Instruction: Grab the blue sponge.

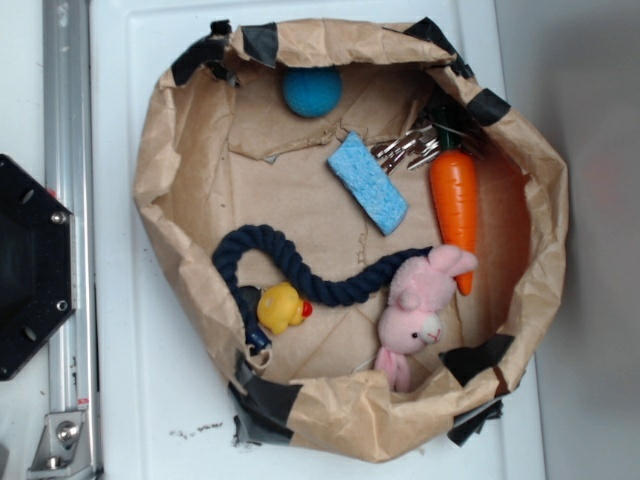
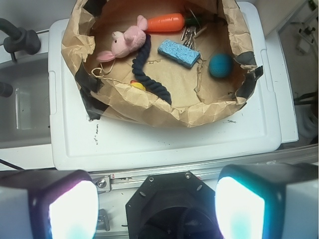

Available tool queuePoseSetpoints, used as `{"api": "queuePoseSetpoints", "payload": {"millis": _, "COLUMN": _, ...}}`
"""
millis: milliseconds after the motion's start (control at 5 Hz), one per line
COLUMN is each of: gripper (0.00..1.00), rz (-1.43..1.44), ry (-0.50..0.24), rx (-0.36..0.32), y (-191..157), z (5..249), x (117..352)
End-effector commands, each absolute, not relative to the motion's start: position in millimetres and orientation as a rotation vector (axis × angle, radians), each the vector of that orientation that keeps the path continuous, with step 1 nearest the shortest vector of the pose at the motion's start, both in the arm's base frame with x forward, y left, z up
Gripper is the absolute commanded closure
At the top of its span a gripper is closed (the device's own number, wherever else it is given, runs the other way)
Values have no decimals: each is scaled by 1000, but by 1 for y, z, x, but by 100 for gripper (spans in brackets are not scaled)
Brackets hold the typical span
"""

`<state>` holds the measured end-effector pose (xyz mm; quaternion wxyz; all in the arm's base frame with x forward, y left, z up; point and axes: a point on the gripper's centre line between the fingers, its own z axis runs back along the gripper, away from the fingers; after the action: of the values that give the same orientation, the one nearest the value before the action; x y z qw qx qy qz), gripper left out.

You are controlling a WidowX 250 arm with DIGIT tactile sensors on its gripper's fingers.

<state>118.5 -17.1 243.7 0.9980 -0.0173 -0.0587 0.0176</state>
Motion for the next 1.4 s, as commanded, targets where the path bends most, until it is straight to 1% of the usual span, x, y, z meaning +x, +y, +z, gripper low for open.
{"api": "queuePoseSetpoints", "payload": {"millis": 0, "gripper": 0, "rz": 35, "ry": -118, "rx": -35, "y": -17, "z": 244, "x": 119}}
{"api": "queuePoseSetpoints", "payload": {"millis": 200, "gripper": 0, "rz": 60, "ry": -110, "rx": 177, "y": 11, "z": 228, "x": 168}}
{"api": "queuePoseSetpoints", "payload": {"millis": 400, "gripper": 0, "rz": 27, "ry": -82, "rx": 166, "y": 21, "z": 205, "x": 214}}
{"api": "queuePoseSetpoints", "payload": {"millis": 600, "gripper": 0, "rz": -13, "ry": -40, "rx": 156, "y": 21, "z": 160, "x": 234}}
{"api": "queuePoseSetpoints", "payload": {"millis": 800, "gripper": 0, "rz": -187, "ry": -88, "rx": 208, "y": 0, "z": 133, "x": 260}}
{"api": "queuePoseSetpoints", "payload": {"millis": 1000, "gripper": 0, "rz": -426, "ry": -80, "rx": 217, "y": -14, "z": 85, "x": 271}}
{"api": "queuePoseSetpoints", "payload": {"millis": 1200, "gripper": 0, "rz": -449, "ry": 0, "rx": 246, "y": -2, "z": 54, "x": 287}}
